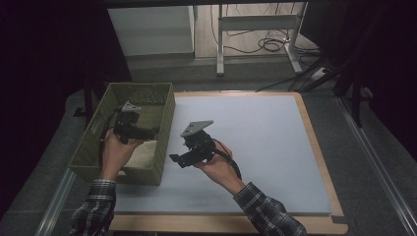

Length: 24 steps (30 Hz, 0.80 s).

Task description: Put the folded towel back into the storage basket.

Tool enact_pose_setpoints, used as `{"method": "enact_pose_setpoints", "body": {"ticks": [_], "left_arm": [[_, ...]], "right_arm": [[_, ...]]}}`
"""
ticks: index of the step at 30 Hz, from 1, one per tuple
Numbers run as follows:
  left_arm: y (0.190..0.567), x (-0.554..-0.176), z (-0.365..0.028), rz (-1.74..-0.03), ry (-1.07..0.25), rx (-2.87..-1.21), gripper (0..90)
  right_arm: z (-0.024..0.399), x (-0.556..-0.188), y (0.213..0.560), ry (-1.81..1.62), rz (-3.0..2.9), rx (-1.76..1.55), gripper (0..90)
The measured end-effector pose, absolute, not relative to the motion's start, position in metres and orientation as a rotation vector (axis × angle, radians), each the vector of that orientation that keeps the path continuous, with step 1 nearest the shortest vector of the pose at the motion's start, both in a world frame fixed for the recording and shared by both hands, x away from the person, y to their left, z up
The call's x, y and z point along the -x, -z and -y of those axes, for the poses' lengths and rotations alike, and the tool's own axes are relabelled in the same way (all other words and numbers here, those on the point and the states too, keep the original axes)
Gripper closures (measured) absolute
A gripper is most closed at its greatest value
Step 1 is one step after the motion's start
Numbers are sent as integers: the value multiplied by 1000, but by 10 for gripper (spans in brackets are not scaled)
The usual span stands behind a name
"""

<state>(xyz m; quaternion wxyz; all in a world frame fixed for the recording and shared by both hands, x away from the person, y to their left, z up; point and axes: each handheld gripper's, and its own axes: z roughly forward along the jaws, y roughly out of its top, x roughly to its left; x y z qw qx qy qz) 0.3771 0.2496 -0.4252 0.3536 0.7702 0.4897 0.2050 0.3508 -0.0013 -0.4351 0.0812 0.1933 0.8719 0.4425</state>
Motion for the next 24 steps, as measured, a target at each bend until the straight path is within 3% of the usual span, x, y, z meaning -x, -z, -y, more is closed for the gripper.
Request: {"method": "enact_pose_setpoints", "body": {"ticks": [8,24], "left_arm": [[424,-375,-233,-1226,-521,-2014,16],[419,-371,-202,-1153,-514,-2046,1]], "right_arm": [[15,-351,438,-1313,-2613,-573,124],[46,-354,444,-1317,-2620,-618,103]]}}
